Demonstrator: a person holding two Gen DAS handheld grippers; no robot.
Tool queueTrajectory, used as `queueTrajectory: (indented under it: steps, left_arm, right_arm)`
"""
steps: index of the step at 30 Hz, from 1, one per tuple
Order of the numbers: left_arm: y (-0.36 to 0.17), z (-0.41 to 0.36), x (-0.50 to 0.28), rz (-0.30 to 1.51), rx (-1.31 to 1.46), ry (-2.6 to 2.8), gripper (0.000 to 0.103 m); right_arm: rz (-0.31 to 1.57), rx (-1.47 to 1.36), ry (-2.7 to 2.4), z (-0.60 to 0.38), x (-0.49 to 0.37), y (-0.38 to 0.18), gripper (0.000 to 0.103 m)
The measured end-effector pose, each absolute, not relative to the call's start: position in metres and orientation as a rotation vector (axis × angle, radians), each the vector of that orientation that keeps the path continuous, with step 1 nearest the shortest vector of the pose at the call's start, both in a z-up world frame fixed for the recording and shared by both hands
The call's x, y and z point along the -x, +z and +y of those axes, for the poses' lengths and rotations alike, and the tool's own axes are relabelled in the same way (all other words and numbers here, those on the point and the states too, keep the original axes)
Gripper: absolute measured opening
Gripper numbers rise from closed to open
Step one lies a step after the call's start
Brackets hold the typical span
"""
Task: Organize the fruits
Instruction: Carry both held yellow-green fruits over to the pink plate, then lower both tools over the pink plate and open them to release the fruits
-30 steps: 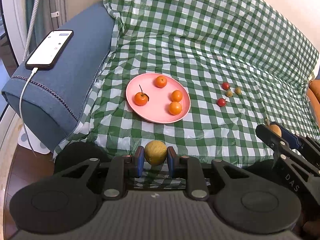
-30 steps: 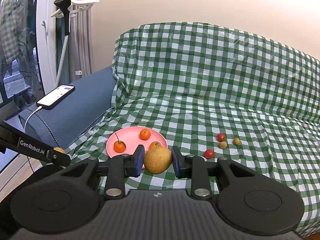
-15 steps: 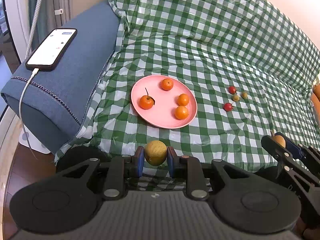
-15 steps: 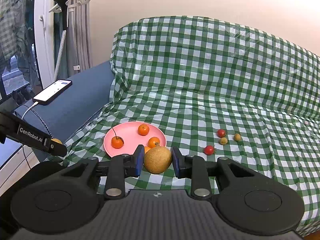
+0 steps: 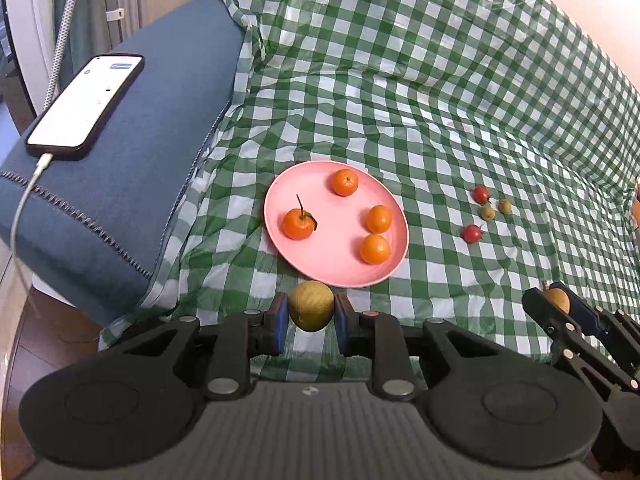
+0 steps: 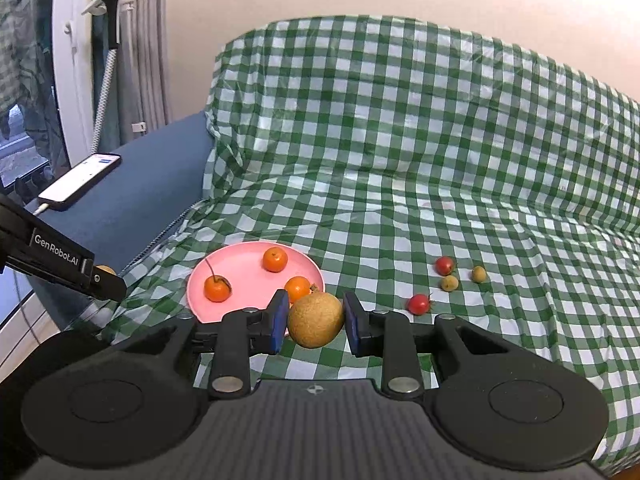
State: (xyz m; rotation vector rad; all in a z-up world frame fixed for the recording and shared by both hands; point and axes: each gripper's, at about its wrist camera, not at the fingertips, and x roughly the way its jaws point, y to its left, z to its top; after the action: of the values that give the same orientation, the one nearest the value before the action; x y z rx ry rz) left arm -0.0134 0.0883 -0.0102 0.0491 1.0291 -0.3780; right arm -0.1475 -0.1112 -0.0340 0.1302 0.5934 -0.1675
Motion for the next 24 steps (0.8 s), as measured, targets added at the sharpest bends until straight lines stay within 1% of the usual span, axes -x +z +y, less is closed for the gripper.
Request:
queueTrajectory:
  steps: [12, 19, 24]
  left_arm:
    - [-0.054, 0.046, -0.053, 1.075, -0.072, -0.391, 0.027]
    - [-0.095, 0.029, -0.097, 1.126, -0.092, -0.378, 0.027]
    - [-0.111, 0.021, -0.123, 1.146, -0.097, -0.375, 0.027]
  right_arm:
    - [0.643, -0.125, -0.123, -0.114, 0.064, -0.067, 0.03]
    - [0.699, -0.114, -0.091, -0.114, 0.016, -0.101, 0.03]
    - [0.736, -0.107, -0.071, -0.108, -0.008, -0.123, 0.03]
